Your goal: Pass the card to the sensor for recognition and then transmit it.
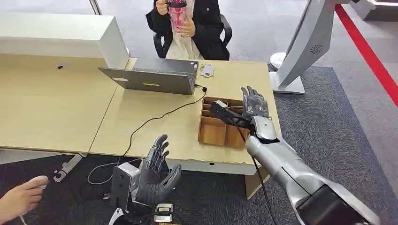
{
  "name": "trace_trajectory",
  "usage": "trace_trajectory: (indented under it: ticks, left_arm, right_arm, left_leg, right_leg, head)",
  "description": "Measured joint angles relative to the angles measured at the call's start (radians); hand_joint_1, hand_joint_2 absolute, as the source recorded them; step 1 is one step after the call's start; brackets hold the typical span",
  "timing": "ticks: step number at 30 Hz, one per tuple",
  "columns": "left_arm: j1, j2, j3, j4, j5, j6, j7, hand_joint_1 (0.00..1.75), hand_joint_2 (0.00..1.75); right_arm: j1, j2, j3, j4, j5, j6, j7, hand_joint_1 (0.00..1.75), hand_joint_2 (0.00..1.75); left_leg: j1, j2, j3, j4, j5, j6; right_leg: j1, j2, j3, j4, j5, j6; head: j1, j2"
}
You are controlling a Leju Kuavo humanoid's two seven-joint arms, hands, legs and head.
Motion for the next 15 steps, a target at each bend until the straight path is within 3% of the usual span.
trace_trajectory:
  ticks: [1, 2, 3, 15]
  left_arm:
    - [-0.001, 0.000, 0.000, 0.000, 0.001, -0.001, 0.000, 0.00, 1.75]
    - [-0.002, 0.000, 0.000, 0.000, 0.002, -0.002, -0.001, 0.00, 1.75]
    - [-0.004, 0.000, 0.000, 0.000, 0.005, -0.004, -0.002, 0.00, 1.75]
    - [-0.008, 0.003, -0.002, 0.000, 0.010, -0.004, -0.006, 0.00, 1.75]
  right_arm:
    - [0.001, -0.003, 0.000, 0.000, 0.000, 0.000, 0.000, 0.00, 1.75]
    - [0.002, -0.005, 0.000, 0.000, -0.001, 0.000, 0.002, 0.40, 1.75]
    - [0.003, -0.006, 0.000, 0.000, -0.003, 0.000, 0.003, 1.71, 1.75]
    - [0.010, -0.019, -0.002, -0.011, -0.006, 0.001, 0.003, 1.75, 1.75]
  left_leg:
    - [0.000, 0.000, 0.000, 0.000, 0.000, 0.000]
    - [0.000, 0.000, 0.000, 0.000, 0.000, 0.000]
    - [0.000, 0.000, 0.000, 0.000, 0.000, 0.000]
    - [0.000, 0.000, 0.000, 0.000, 0.000, 0.000]
  right_leg:
    - [0.000, 0.000, 0.000, 0.000, 0.000, 0.000]
    - [0.000, 0.000, 0.000, 0.000, 0.000, 0.000]
    - [0.000, 0.000, 0.000, 0.000, 0.000, 0.000]
    - [0.000, 0.000, 0.000, 0.000, 0.000, 0.000]
  head:
    - [0.000, 0.000]
    - [0.000, 0.000]
    - [0.000, 0.000]
    - [0.000, 0.000]
